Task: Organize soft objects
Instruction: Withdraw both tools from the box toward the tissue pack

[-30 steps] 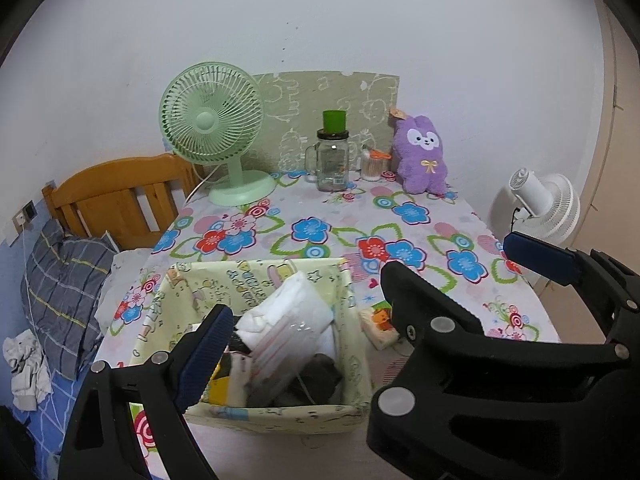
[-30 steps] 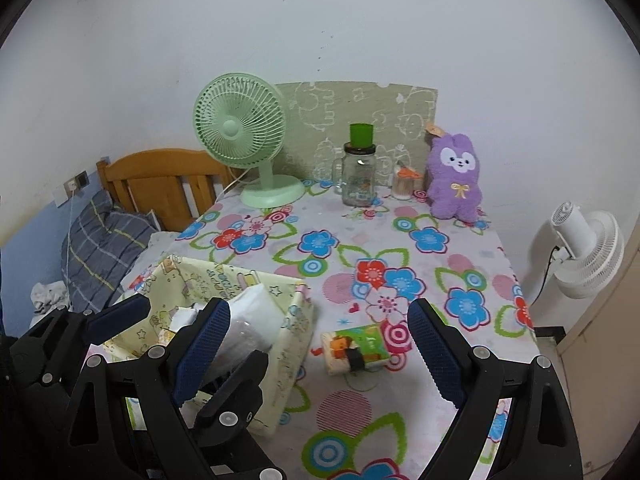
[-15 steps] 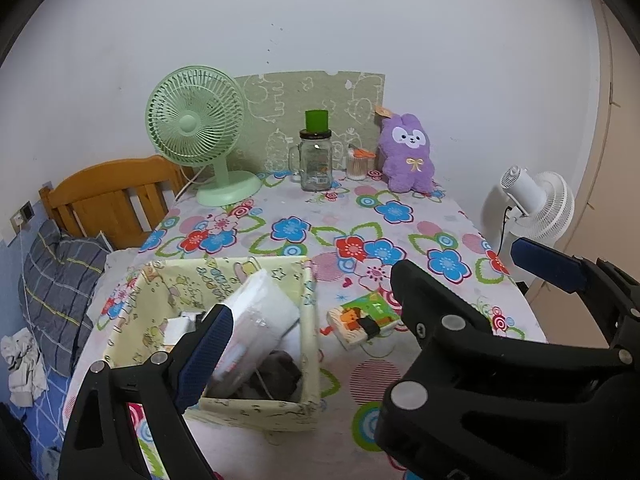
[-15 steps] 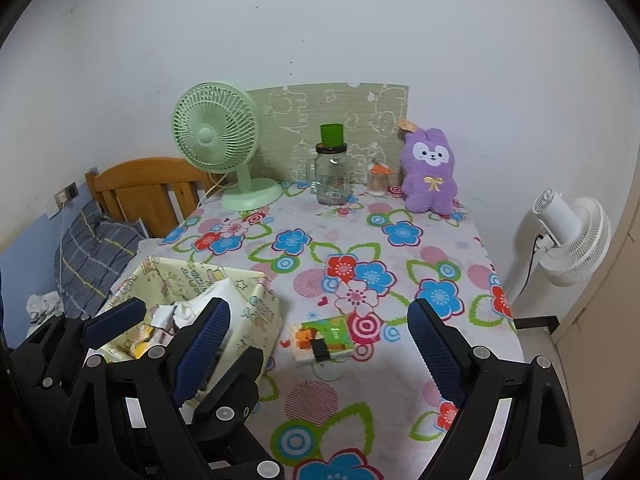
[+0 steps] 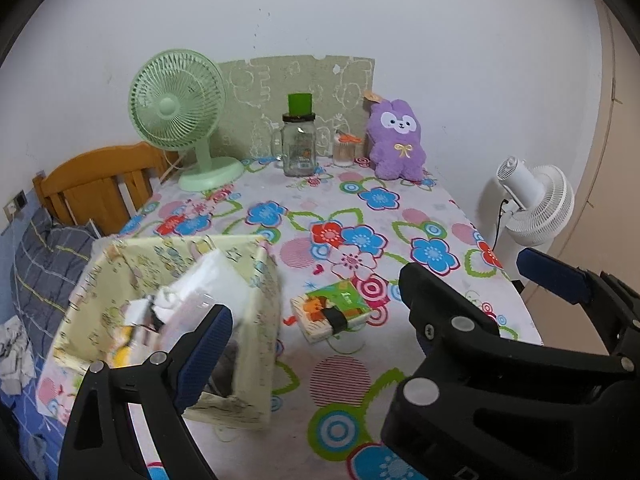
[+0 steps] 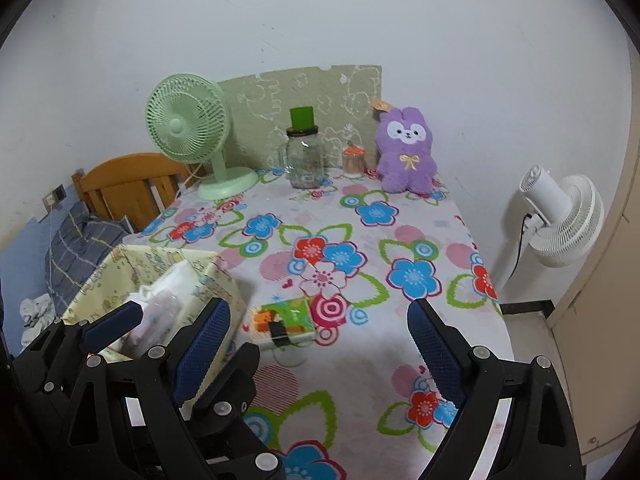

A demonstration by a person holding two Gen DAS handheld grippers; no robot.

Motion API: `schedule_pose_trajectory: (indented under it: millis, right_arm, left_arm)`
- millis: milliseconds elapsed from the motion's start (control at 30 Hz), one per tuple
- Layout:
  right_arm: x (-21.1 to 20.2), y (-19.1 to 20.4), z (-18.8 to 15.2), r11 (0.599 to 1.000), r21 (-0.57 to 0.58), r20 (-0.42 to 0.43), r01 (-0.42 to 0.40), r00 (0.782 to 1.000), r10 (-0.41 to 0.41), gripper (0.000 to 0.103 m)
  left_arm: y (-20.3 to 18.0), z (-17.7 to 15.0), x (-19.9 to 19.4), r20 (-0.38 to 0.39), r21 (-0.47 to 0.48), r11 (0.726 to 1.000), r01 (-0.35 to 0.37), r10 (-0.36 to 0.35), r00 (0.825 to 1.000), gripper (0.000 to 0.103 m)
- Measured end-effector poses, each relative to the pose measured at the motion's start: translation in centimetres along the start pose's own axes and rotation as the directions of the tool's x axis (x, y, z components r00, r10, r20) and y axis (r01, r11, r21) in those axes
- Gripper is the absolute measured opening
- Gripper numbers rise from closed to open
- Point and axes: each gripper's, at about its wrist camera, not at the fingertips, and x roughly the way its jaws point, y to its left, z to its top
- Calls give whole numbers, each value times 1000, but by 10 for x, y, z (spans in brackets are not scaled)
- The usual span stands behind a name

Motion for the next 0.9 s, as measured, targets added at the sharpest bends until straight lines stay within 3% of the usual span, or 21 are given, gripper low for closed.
schedule_pose_trajectory:
  millis: [400,633,900]
  right_arm:
    - [26,-24,-19,1000,11,-41,-16,999,16,92]
    - [46,-37,-28,1000,21,-74,-14,997,16,92]
    - [56,-55,-29,999,52,-77,-3,997,7,92]
  left_arm:
    - [-17,-19,29,-47,-24,1000,-1,0,999,94]
    - [-27,-23,46,-60,-7,999,-40,39,997,95]
    - [-40,-19,59,-60,-6,996,-90,90,994,103]
